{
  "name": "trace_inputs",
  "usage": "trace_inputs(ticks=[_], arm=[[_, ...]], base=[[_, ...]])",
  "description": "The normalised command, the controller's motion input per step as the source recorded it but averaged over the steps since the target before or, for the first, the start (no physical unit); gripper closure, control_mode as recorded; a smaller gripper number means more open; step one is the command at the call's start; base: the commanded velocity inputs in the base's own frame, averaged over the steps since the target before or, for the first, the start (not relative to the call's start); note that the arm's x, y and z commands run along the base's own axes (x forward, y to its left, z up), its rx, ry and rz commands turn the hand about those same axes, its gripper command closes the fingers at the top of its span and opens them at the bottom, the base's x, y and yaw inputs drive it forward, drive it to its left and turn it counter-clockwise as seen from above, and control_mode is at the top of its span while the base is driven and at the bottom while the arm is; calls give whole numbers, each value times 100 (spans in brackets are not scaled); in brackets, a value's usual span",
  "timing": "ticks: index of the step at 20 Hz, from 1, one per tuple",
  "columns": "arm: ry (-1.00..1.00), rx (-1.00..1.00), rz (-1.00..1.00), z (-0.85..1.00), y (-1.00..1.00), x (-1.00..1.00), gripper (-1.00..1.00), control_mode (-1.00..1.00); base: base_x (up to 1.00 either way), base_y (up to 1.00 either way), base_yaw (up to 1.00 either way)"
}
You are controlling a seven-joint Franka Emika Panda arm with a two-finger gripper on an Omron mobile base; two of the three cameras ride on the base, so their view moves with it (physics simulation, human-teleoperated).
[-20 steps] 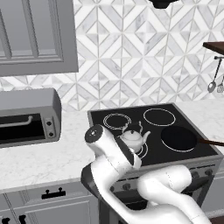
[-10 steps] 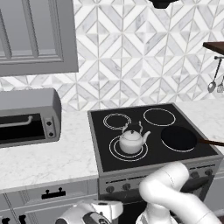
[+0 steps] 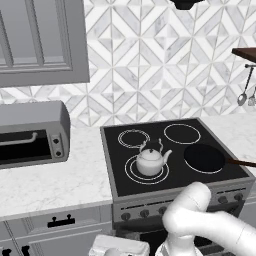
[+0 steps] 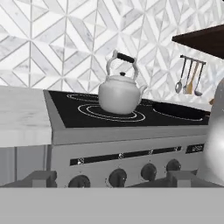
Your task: Pick the kettle from the counter and place it on a stove burner. Then turn the burner on.
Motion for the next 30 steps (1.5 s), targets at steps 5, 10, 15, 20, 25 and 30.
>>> trace_inputs(ticks=[5, 10, 15, 20, 25, 30], arm=[[-8, 7, 16, 0, -56, 8, -100, -100], [0, 1, 16, 0, -46, 17, -100, -100], [-1, 0, 11, 0, -22, 25, -100, -100], [-4, 0, 6, -7, 0, 25, -100, -100], [-4, 0, 4, -12, 0, 19, -100, -100], [-3, 0, 5, -29, 5, 2, -100, -100]], base=[[0, 0, 0], [0, 0, 0], [0, 0, 0], [0, 0, 0], [0, 0, 0], [0, 0, 0]])
